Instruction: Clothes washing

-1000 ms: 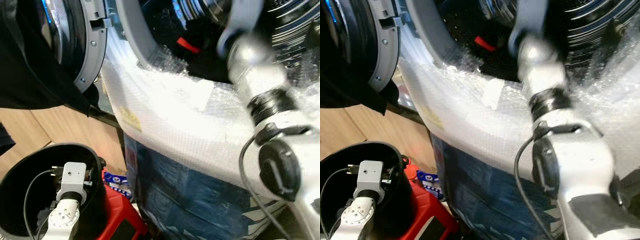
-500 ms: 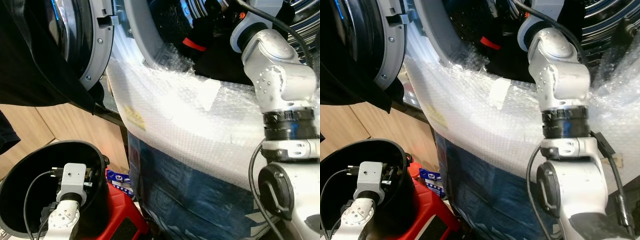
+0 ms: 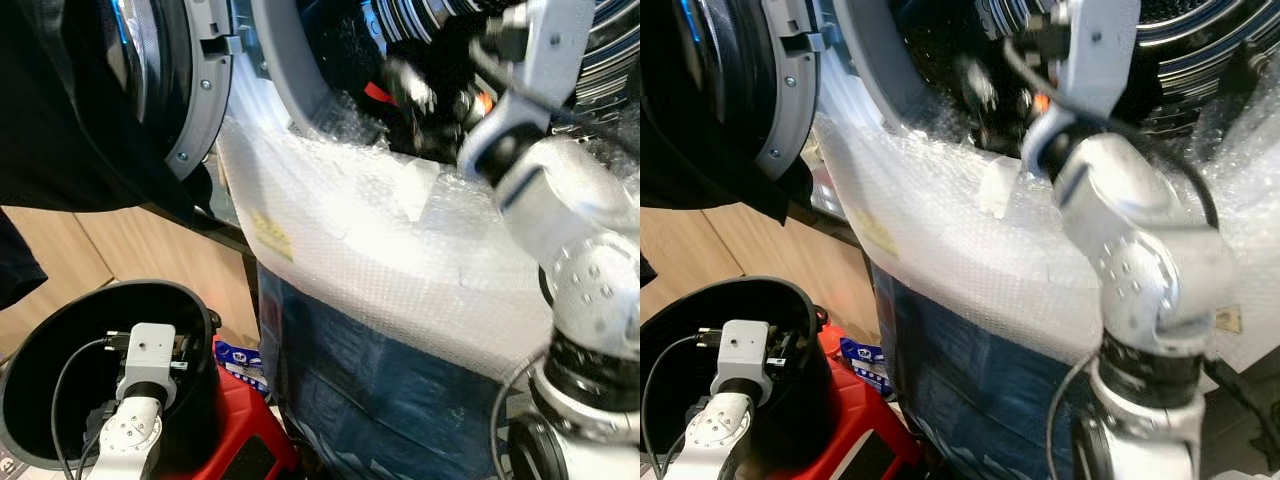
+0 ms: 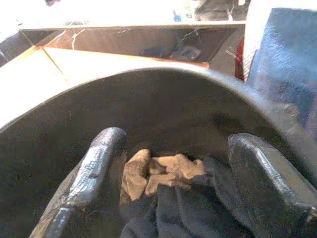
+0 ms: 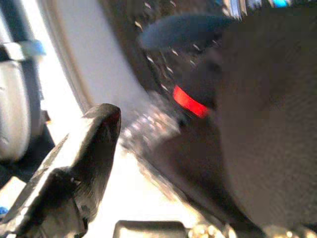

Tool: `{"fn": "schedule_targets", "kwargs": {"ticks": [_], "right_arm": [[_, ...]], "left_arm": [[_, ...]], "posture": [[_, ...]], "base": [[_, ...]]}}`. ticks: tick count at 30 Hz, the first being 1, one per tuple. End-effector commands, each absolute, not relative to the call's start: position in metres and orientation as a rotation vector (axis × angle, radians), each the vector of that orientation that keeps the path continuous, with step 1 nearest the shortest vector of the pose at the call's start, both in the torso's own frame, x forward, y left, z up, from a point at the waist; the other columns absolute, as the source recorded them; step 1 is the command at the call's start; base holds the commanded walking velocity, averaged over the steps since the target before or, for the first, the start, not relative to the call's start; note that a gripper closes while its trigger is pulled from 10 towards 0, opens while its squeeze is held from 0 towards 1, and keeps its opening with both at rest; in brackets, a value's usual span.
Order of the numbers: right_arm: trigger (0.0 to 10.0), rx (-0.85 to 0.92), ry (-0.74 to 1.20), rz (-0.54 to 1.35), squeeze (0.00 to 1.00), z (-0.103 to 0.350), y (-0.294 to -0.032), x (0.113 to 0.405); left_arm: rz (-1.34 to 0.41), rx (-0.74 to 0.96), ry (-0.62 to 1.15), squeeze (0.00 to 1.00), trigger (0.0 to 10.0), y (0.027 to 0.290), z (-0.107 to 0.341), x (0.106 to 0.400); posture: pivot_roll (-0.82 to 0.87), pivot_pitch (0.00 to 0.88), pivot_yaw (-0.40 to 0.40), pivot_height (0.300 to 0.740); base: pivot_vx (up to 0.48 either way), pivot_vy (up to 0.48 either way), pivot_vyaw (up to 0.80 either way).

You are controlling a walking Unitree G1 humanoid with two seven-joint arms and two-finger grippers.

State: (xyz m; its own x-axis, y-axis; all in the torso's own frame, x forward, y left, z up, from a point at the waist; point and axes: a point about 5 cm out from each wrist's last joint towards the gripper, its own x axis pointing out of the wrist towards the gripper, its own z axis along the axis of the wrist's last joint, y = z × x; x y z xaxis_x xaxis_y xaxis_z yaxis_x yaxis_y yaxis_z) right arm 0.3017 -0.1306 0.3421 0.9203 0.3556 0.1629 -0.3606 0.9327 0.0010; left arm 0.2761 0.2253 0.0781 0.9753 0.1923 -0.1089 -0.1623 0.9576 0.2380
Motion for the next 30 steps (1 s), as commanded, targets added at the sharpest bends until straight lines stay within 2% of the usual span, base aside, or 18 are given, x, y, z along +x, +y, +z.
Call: {"fn": "schedule_targets", "kwargs": {"ticks": [1,4,6,26,28,30], "right_arm": [[10.0,-0.006,-0.190,0.371,0.00,0.346,-0.138,0.290],[10.0,-0.040,-0.165,0.373,0.00,0.340,-0.141,0.286],[10.0,-0.142,-0.143,0.430,0.00,0.331,-0.138,0.276],[10.0,-0.344,-0.207,0.473,0.00,0.341,-0.169,0.244],[10.0,-0.293,-0.250,0.481,0.00,0.342,-0.168,0.243],[10.0,-0.123,-0.339,0.537,0.00,0.344,-0.162,0.241]], "left_arm": [[0.182,0.228,0.157,0.00,10.0,0.227,0.074,0.275],[0.182,0.229,0.157,0.00,10.0,0.228,0.074,0.276],[0.182,0.230,0.154,0.00,10.0,0.228,0.075,0.276],[0.188,0.233,0.143,0.00,10.0,0.232,0.078,0.281],[0.191,0.231,0.141,0.00,10.0,0.232,0.078,0.281],[0.195,0.228,0.139,0.00,10.0,0.232,0.078,0.282]], "posture": [[0.07,0.094,0.033,0.740],[0.07,0.094,0.035,0.740],[0.08,0.089,0.033,0.740],[0.08,0.089,0.043,0.740],[0.07,0.089,0.043,0.740],[0.08,0.090,0.040,0.740]], "base": [[0.000,0.000,0.00],[0.000,0.000,0.00],[0.000,0.000,0.00],[0.000,0.000,0.00],[0.000,0.000,0.00],[0.000,0.000,0.00]]}}
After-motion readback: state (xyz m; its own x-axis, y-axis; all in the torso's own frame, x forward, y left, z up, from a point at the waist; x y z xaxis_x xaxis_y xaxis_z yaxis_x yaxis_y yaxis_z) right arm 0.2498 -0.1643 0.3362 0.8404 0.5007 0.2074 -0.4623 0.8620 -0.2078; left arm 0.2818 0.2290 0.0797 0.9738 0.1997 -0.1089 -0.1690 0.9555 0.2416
